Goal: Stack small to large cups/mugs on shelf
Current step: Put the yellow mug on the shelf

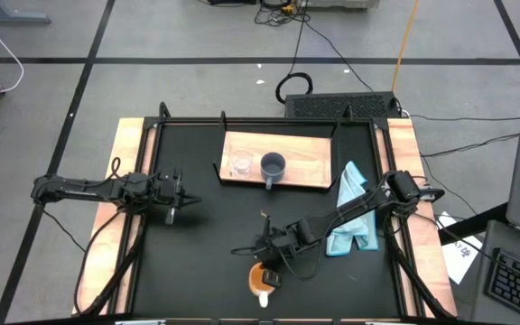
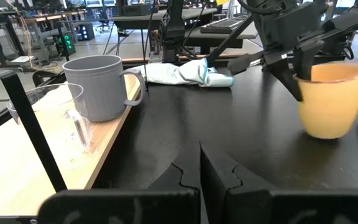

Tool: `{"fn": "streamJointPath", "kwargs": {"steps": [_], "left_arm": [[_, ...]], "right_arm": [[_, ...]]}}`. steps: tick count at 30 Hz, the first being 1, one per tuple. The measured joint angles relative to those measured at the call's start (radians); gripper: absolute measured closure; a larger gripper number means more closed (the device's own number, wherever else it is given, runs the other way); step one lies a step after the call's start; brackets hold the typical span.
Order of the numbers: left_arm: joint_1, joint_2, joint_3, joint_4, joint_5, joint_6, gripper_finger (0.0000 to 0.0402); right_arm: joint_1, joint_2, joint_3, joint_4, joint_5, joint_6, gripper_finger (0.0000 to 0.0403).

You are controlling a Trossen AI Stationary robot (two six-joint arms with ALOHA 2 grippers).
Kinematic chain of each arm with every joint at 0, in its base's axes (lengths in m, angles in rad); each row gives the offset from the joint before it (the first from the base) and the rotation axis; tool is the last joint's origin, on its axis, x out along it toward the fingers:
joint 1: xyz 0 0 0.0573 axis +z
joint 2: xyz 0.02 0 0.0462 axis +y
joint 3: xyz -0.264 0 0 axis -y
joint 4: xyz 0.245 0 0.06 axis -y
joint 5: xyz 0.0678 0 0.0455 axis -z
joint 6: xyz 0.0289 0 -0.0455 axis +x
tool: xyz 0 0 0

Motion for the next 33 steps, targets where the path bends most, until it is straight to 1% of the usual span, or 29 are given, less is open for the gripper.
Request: {"fn": "streamJointPath", "kwargs": {"steps": [1, 3, 9, 14, 17, 22, 25, 28, 33], "left_arm": [[0.0, 0.0, 0.0, 0.0, 0.0, 0.0, 0.0401], [0.0, 0.0, 0.0, 0.0, 0.0, -0.004, 0.0401], [0.0, 0.0, 0.0, 0.0, 0.0, -0.009, 0.0401], [0.0, 0.0, 0.0, 0.0, 0.0, -0.004, 0.0401], [0.0, 0.0, 0.0, 0.0, 0.0, -0.004, 0.0401], [0.0, 0.0, 0.0, 0.0, 0.0, -0.003, 0.0401], [0.0, 0.0, 0.0, 0.0, 0.0, -0.001, 0.0401], [0.0, 0.0, 0.0, 0.0, 0.0, 0.011, 0.0401], [0.0, 0.0, 0.0, 0.0, 0.0, 0.011, 0.0401]], "right_arm": [[-0.002, 0.001, 0.0, -0.001, -0.001, -0.005, 0.0382], [-0.003, 0.001, 0.0, 0.009, 0.0, -0.012, 0.0391], [-0.004, 0.001, 0.0, 0.003, 0.001, -0.02, 0.0392], [-0.004, -0.026, 0.0, -0.005, 0.004, -0.047, 0.0392], [-0.003, -0.062, 0.0, -0.024, 0.057, -0.072, 0.0393], [0.004, -0.139, 0.0, -0.105, 0.179, -0.147, 0.0393], [0.013, -0.175, -0.001, -0.112, 0.207, -0.185, 0.0393], [0.017, -0.214, -0.022, -0.085, 0.207, -0.239, 0.0393], [0.001, -0.288, -0.093, -0.072, 0.209, -0.259, 0.0393]]}}
